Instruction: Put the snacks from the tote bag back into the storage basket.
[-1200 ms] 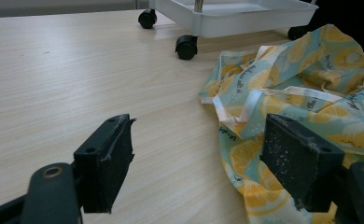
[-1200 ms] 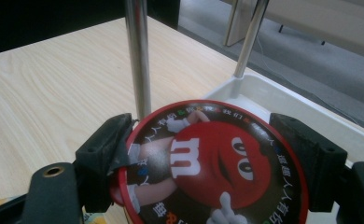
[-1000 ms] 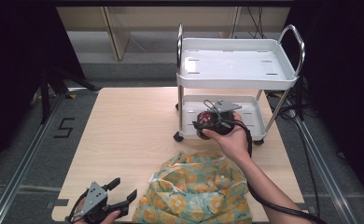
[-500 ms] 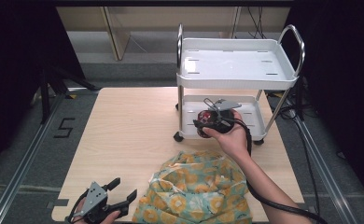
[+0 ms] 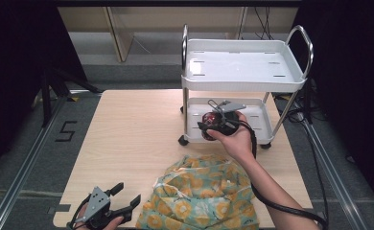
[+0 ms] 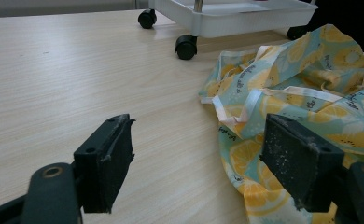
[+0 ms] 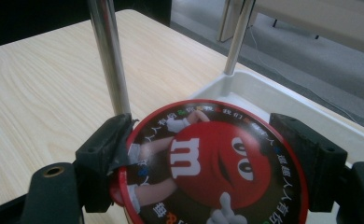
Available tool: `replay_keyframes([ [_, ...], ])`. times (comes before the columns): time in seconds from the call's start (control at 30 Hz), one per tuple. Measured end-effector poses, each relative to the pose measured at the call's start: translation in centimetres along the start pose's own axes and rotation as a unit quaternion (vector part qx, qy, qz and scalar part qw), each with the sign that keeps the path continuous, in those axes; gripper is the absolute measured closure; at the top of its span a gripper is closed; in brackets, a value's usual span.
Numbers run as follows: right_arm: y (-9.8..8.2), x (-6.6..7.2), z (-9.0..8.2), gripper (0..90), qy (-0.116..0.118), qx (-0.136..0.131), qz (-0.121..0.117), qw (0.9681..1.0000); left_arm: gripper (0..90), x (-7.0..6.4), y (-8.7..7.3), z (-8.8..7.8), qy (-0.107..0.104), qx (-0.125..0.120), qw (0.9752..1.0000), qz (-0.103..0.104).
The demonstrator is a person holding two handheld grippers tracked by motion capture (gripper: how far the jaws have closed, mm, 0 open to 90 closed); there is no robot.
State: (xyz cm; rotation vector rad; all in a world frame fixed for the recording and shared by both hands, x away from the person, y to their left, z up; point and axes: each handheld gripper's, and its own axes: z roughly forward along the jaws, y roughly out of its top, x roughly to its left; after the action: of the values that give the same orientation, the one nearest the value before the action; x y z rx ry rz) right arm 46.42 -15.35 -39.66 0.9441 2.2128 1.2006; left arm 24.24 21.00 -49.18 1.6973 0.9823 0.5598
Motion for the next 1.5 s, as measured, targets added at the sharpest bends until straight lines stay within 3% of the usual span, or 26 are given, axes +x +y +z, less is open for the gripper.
replay_keyframes([
  [0.07,0.0,-0.1,0.1,25.0,-0.003,0.002,-0.008,1.0,24.1,0.0,0.0,0.0,0.0,-0.003,1.0,-0.003],
  [0.2,-0.1,0.0,0.3,25.0,-0.001,0.001,0.002,1.0,24.1,0.0,0.0,0.0,0.0,0.001,1.0,0.001],
  [0.3,0.0,-0.2,0.5,24.9,-0.009,-0.003,-0.01,0.9999,24.1,0.0,0.0,0.0,0.0,0.001,1.0,0.001],
  [0.37,0.0,-0.1,0.4,25.0,-0.002,0.001,0.0,1.0,24.1,0.0,0.0,0.1,-0.001,-0.002,1.0,-0.003],
  [0.47,0.1,0.1,0.5,25.0,-0.003,0.009,0.014,0.9999,24.1,0.3,0.0,0.3,-0.01,-0.01,0.9998,0.012],
  [0.5,0.1,-0.1,0.6,25.0,0.0,0.004,0.004,1.0,24.1,0.2,0.0,0.3,-0.009,-0.009,0.9999,0.007],
  [0.6,0.1,-0.1,0.7,25.0,-0.005,0.006,0.01,0.9999,24.1,0.2,0.0,0.2,-0.009,-0.009,0.9999,0.006],
  [0.8,0.1,-0.4,0.9,24.9,-0.004,0.006,-0.004,1.0,24.1,0.2,0.0,0.2,-0.005,-0.006,0.9999,0.008],
  [0.83,0.1,-0.3,0.9,25.0,-0.002,0.008,0.007,0.9999,24.1,0.1,0.0,0.1,-0.001,-0.002,1.0,0.001],
  [0.93,0.2,-0.3,0.9,25.0,0.001,0.006,0.012,0.9999,24.2,0.2,0.0,0.1,-0.003,-0.004,1.0,0.006],
  [0.97,0.2,-0.3,0.9,25.0,0.003,0.006,0.009,0.9999,24.1,0.2,0.0,0.2,-0.004,-0.005,0.9999,0.008],
  [1.0,0.1,-0.3,1.2,25.0,-0.012,0.008,0.008,0.9999,24.1,0.2,0.0,0.2,-0.005,-0.006,0.9999,0.009],
  [1.07,0.2,-0.5,1.1,24.9,-0.007,0.01,0.005,0.9999,24.1,0.3,0.0,0.2,-0.005,-0.005,0.9999,0.011],
  [1.13,0.2,-0.5,1.1,24.9,0.001,0.008,0.007,0.9999,24.1,0.1,0.0,0.2,-0.004,-0.006,1.0,-0.001],
  [1.17,0.1,-0.5,1.2,25.0,-0.009,0.011,0.015,0.9998,24.1,0.1,0.0,0.2,-0.004,-0.006,1.0,0.0],
  [1.27,0.0,-0.7,1.2,25.0,-0.001,0.009,0.01,0.9999,24.1,0.1,0.0,0.2,-0.004,-0.007,1.0,0.0],
  [1.5,-0.1,-0.8,1.5,25.0,-0.012,0.013,0.017,0.9997,24.1,0.1,0.0,0.2,-0.002,-0.004,1.0,0.0],
])
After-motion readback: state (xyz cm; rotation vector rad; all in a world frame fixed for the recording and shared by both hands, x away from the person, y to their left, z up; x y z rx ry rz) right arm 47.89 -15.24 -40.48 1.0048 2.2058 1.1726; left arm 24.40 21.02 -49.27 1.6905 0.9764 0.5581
